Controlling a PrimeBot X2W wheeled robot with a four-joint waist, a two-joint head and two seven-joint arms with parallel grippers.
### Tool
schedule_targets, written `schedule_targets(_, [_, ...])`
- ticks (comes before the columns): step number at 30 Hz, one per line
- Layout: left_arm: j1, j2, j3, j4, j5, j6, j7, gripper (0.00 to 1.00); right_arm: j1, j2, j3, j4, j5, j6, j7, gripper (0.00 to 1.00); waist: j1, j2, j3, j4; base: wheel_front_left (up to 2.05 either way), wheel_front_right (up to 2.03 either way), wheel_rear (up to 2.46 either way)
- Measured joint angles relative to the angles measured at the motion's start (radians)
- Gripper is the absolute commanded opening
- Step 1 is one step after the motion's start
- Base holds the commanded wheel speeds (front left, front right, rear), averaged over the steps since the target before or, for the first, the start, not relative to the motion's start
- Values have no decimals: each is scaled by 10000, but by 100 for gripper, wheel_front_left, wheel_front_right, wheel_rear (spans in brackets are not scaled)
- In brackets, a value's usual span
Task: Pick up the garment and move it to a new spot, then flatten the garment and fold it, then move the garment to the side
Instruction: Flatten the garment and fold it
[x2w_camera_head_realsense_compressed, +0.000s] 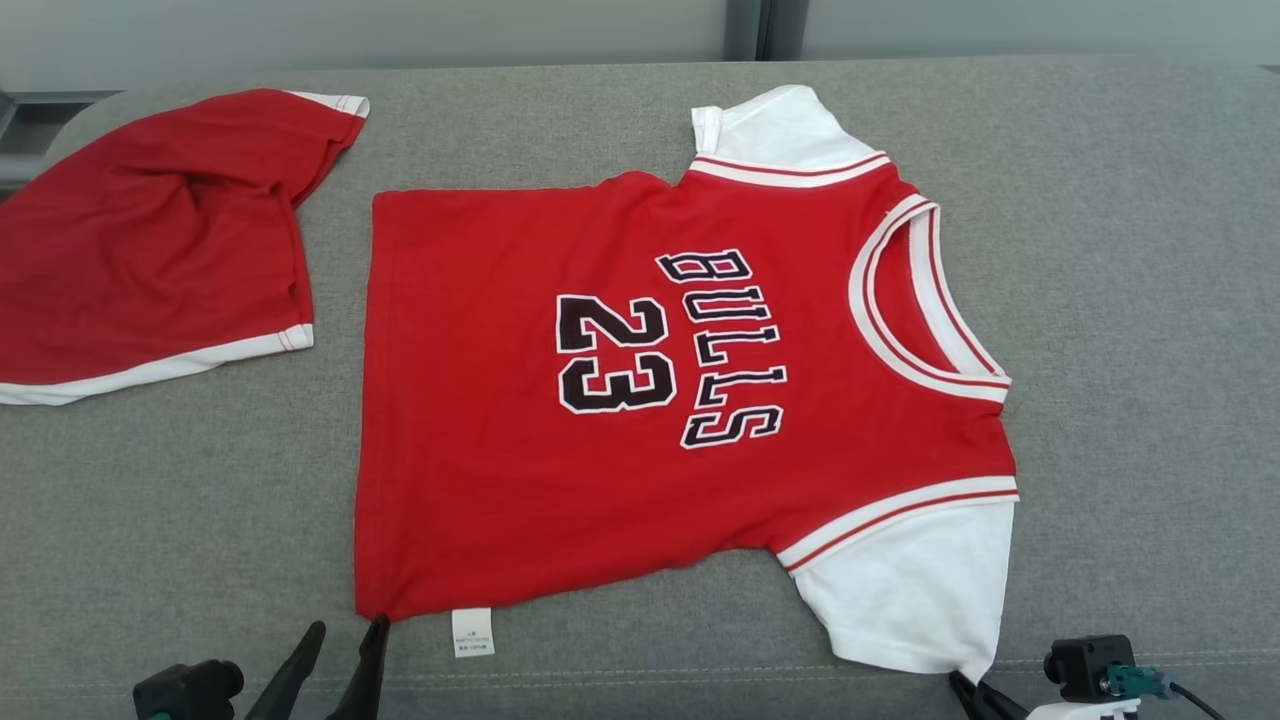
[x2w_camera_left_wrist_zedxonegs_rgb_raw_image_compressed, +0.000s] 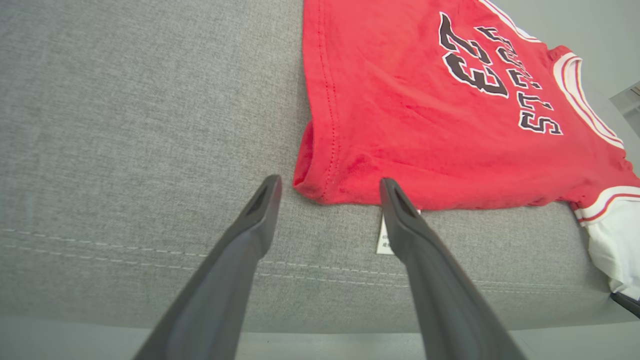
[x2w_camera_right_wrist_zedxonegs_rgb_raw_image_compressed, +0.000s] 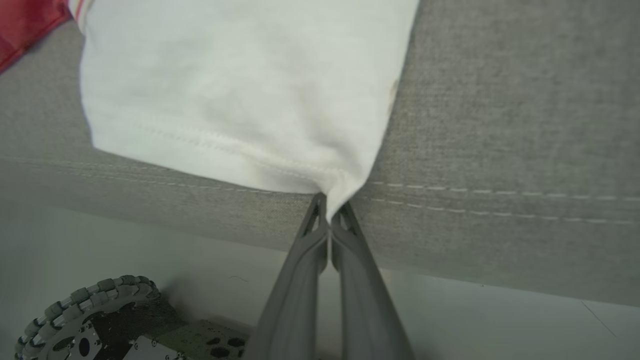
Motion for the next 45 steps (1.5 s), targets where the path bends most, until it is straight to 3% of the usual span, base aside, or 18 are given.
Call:
schedule_targets(26, [-1246, -407, -157, 1745, -336, -786, 548, 100, -623, 362, 81, 784, -4, 731, -270, 0, 0, 0, 443, -421, 0, 0, 0])
schedule_targets(27, [-1290, -428, -153, 1797, -401, -849, 614, 44, -627, 362, 73, 807, 0, 777, -272, 0, 1, 0, 436, -424, 0, 0, 0])
schedule_targets(28, [-1303, -451, -144, 1835, -545, -874, 616, 16, -628, 378, 63, 815, 23, 792, -278, 0, 0, 0, 429, -428, 0, 0, 0])
schedule_targets(29, [-1303, -451, -144, 1835, -545, -874, 616, 0, -628, 378, 63, 815, 23, 792, -278, 0, 0, 0, 429, -428, 0, 0, 0])
schedule_targets(37, [-1301, -546, -105, 1929, -1080, -1053, 1014, 0, -437, 594, -274, 782, 872, 1220, -370, 0, 0, 0, 367, -480, 0, 0, 0])
schedule_targets(45, [-1293, -255, 244, 1590, -1501, -1137, 1129, 0, -411, 433, -372, 236, 1035, 1492, -552, 0, 0, 0, 460, -708, 0, 0, 0])
